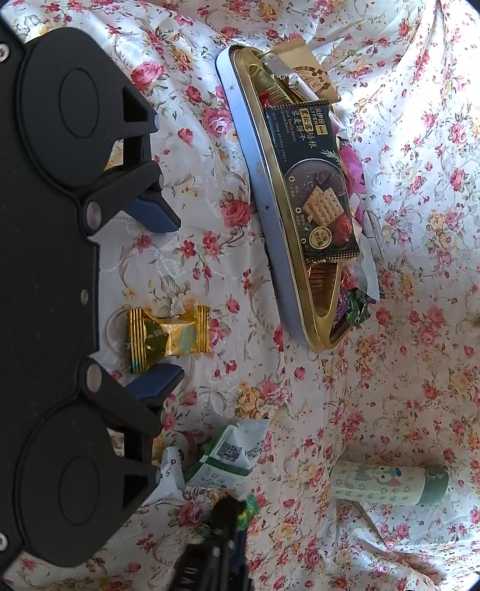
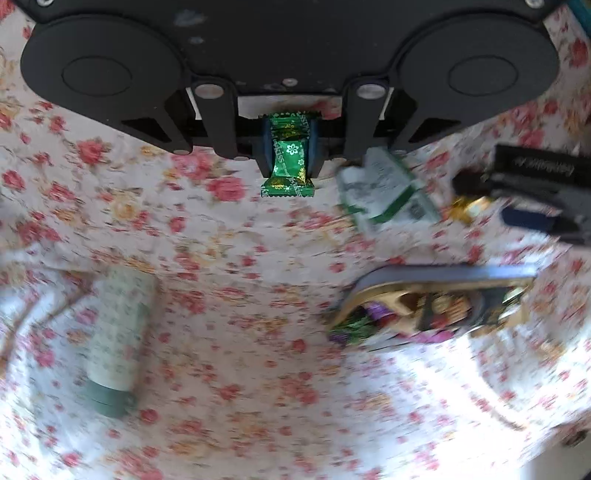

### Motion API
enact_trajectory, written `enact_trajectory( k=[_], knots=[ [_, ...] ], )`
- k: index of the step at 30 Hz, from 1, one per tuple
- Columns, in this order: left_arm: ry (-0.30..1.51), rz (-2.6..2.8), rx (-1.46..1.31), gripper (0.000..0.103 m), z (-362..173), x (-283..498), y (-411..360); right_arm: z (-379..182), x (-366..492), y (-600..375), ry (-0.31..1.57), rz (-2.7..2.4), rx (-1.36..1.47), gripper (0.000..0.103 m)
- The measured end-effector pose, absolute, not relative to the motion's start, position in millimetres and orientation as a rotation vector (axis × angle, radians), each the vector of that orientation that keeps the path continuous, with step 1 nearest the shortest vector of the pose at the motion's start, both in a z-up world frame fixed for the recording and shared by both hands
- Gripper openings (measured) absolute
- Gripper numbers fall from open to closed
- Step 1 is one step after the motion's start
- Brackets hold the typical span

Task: Organize snacks
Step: 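Close the left tool on the gold foil candy while the right tool holds the green candy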

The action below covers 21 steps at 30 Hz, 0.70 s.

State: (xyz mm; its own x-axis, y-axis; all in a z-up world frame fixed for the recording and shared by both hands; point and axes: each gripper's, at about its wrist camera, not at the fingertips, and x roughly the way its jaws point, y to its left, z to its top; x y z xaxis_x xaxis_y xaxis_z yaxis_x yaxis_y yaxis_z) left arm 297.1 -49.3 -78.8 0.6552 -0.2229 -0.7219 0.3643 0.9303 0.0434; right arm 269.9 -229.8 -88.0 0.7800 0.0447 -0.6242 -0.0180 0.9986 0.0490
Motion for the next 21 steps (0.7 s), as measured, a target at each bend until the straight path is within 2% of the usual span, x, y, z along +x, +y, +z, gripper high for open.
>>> enact_trajectory(
  k=[12, 14, 17, 19, 21],
  knots=[
    [0.818, -0.321, 0.189, 0.081, -76, 301, -52, -97, 272, -255, 0.644, -0.043, 0.051, 0.02],
    [0.814, -0.33, 0.188, 0.077, -76, 300, -52, -97, 270, -253, 0.643, -0.044, 0.038, 0.02],
    [0.798, -0.357, 0.199, 0.064, -75, 295, -54, -97, 269, -257, 0.643, -0.039, 0.058, 0.02],
    [0.792, -0.385, 0.211, 0.049, -73, 291, -59, -97, 269, -258, 0.643, -0.036, 0.067, 0.02],
    [0.786, -0.403, 0.237, 0.041, -72, 286, -66, -97, 269, -257, 0.644, -0.038, 0.062, 0.02]
  ],
)
